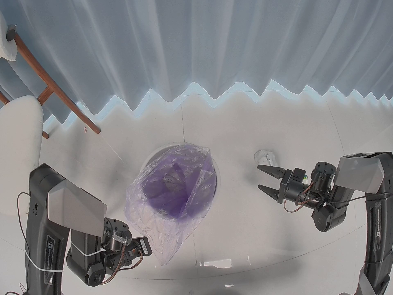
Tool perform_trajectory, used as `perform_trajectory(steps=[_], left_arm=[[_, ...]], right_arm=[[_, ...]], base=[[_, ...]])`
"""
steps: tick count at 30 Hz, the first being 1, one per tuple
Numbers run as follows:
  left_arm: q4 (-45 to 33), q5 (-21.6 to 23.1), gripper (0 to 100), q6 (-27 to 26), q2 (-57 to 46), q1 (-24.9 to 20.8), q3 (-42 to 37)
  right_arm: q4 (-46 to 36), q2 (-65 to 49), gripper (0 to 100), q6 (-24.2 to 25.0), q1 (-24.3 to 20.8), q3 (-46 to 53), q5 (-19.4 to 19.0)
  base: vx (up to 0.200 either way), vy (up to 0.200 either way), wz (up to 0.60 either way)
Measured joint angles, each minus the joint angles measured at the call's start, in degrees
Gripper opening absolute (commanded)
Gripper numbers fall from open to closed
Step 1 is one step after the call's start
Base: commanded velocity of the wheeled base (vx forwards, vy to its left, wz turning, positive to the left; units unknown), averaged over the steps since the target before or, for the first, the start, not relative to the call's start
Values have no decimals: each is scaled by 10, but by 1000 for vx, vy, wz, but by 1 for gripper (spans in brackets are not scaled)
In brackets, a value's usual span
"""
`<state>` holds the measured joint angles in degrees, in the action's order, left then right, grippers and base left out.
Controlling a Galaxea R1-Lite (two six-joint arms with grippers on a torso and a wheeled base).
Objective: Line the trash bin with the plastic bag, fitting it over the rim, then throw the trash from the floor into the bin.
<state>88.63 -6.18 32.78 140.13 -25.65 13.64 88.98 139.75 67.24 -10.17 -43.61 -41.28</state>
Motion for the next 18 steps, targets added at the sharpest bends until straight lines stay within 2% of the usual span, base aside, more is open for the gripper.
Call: perform_trajectory(steps=[5, 10, 18], left_arm=[[1, 0, 0, 2, 10, 0, -2], [1, 0, 0, 2, -3, -5, -39], [0, 5, 0, 13, -107, -25, -116]], right_arm=[[0, 0, 100, 0, 0, 0, 0], [0, 0, 100, 0, 0, 0, 0], [0, 1, 100, -1, 0, -1, 0]], base=[[0, 0, 0], [0, 0, 0], [0, 0, 0]])
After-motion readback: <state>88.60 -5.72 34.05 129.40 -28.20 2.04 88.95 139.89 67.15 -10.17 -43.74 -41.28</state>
